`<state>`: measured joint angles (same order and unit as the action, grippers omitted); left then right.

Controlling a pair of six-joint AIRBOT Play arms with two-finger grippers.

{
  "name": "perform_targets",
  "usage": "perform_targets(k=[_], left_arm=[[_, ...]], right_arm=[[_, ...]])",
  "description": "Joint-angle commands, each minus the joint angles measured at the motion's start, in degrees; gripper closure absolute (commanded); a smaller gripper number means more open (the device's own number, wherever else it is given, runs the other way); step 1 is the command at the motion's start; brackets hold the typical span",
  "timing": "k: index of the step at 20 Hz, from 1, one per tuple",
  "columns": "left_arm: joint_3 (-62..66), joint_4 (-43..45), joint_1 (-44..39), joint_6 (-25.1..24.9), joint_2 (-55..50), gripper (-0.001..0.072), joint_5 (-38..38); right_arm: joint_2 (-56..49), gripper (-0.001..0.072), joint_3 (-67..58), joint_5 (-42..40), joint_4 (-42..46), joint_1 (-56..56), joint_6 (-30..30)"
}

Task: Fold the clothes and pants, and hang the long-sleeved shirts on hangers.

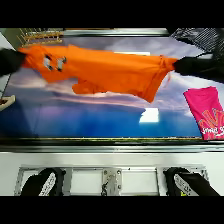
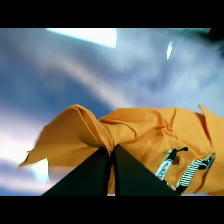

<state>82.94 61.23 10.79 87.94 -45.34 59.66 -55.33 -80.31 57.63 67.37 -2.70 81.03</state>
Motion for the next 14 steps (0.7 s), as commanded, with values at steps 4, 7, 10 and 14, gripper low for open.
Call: perform_targets(k=[4, 7, 10, 14], left_arm=[[13.5, 0.7, 0.5, 0.7, 15.1, 0.0702, -2.6], [15.8, 0.7, 0.5, 2.2, 15.8, 0.0702, -3.6], [16.4, 0.5, 0.5, 2.5, 11.3, 0.0702, -2.1], [16.4, -2.0, 0.3, 2.5, -1.4, 0.0701, 0.7]], right_arm=[[21.6, 0.07, -3.5, 5.7, 2.0, 0.0, 7.0], [26.0, 0.07, -3.5, 8.3, 2.1, 0.0, 11.3], [26.1, 0.07, -3.5, 12.7, 2.1, 0.0, 14.9], [18.7, 0.0699, -3.4, 22.1, 2.1, 0.0, 18.4]])
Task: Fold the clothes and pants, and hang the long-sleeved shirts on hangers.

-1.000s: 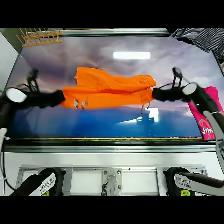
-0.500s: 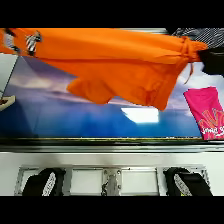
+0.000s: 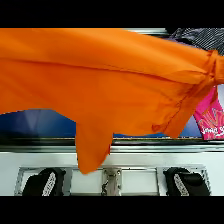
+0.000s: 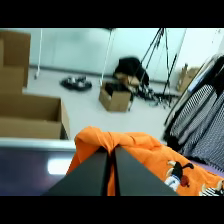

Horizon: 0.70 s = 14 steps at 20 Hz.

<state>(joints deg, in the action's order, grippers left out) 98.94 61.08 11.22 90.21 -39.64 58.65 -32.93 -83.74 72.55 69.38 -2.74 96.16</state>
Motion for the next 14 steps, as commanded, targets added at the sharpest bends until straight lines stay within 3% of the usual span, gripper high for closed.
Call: perform_targets(k=[1, 4, 8, 14], left_arm=[[0.4, -3.3, -0.2, 0.1, -11.3, 0.0702, 1.8], [0.4, -3.7, -4.0, -0.4, -23.5, 0.0702, -0.4], [0.4, -1.6, -11.2, -0.9, -38.2, 0.0701, -4.0], [0.4, -0.8, -14.2, -0.9, -50.5, 0.0702, -6.9]], right_arm=[[-7.1, 0.07, 0.1, 9.6, 0.4, 0.0, 3.3], [-18.4, 0.07, 0.1, 13.0, 4.7, 0.0, 3.3], [-35.1, 0.07, -0.1, 10.1, 11.1, 0.0, 3.3], [-48.6, 0.0699, -0.5, -12.9, 11.0, 0.1, 3.3]])
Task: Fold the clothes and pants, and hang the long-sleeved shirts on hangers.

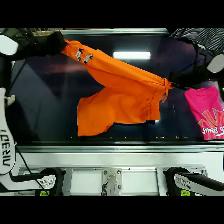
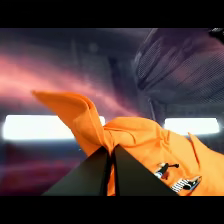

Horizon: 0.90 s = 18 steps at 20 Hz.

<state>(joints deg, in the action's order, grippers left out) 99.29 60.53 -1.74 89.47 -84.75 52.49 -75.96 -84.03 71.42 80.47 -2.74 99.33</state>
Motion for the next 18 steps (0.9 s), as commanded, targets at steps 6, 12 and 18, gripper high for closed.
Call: perform_targets(k=[6, 12, 18], left_arm=[[-0.2, -0.1, 0.1, -0.1, -8.6, 0.0702, 1.7], [-17.9, 10.0, 0.5, 2.0, 0.2, 0.0702, 4.6], [-42.3, 10.0, -1.5, 0.9, 8.3, 0.0702, 1.0]], right_arm=[[-6.4, 0.07, 0.0, -19.3, 0.0, 0.1, -0.4], [-1.4, 0.07, 8.2, -11.0, 5.2, 0.5, -0.5], [3.5, 0.07, 25.5, -12.5, 7.3, 0.5, -0.5]])
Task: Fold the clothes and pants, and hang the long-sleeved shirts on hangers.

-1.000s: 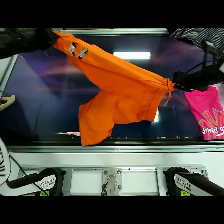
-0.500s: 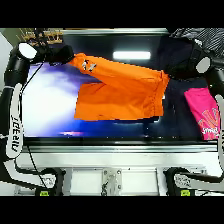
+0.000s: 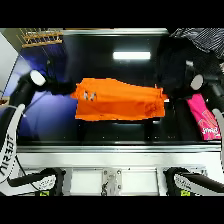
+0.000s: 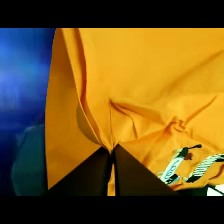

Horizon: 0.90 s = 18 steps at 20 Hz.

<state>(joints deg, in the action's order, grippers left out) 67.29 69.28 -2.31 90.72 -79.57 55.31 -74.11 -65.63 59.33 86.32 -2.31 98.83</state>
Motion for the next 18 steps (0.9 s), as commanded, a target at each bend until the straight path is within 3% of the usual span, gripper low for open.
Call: perform_targets(k=[1, 8, 12, 13, 14, 15, 16, 18], left_arm=[[-13.3, 1.3, -1.4, -0.3, 3.5, 0.0701, -2.6], [-23.3, 1.1, -1.5, -0.3, 3.4, 0.0701, -10.8], [-23.5, 1.2, -1.5, -0.3, 3.5, 0.0702, -9.0], [-23.2, 1.2, -1.5, -0.3, 3.5, 0.0698, -8.0], [-22.1, 1.3, -1.5, -1.2, 3.5, 0.0533, -6.4], [-20.2, 1.3, -1.3, -2.0, 3.7, 0.0307, -4.0], [-18.3, 1.3, -1.0, -2.1, 4.4, 0.0264, -1.6], [-14.3, 1.3, 0.1, -2.3, 7.5, 0.0264, 2.5]], right_arm=[[1.6, 0.07, 9.0, -0.3, 1.3, 0.0, 0.0], [1.4, 0.0698, 17.7, -0.8, -0.3, 0.0, 0.0], [0.4, 0.0695, 18.8, -0.8, -4.4, 0.0, -1.8], [0.5, 0.0661, 18.7, -0.8, -7.1, 0.0, -4.8], [0.9, 0.0445, 18.5, -0.6, -9.9, -0.1, -7.9], [1.8, 0.0185, 17.8, 0.4, -12.3, -0.4, -10.6], [3.3, 0.0165, 16.7, 2.2, -13.1, -0.9, -12.5], [6.7, 0.0162, 14.9, 6.1, -12.9, -4.0, -15.1]])
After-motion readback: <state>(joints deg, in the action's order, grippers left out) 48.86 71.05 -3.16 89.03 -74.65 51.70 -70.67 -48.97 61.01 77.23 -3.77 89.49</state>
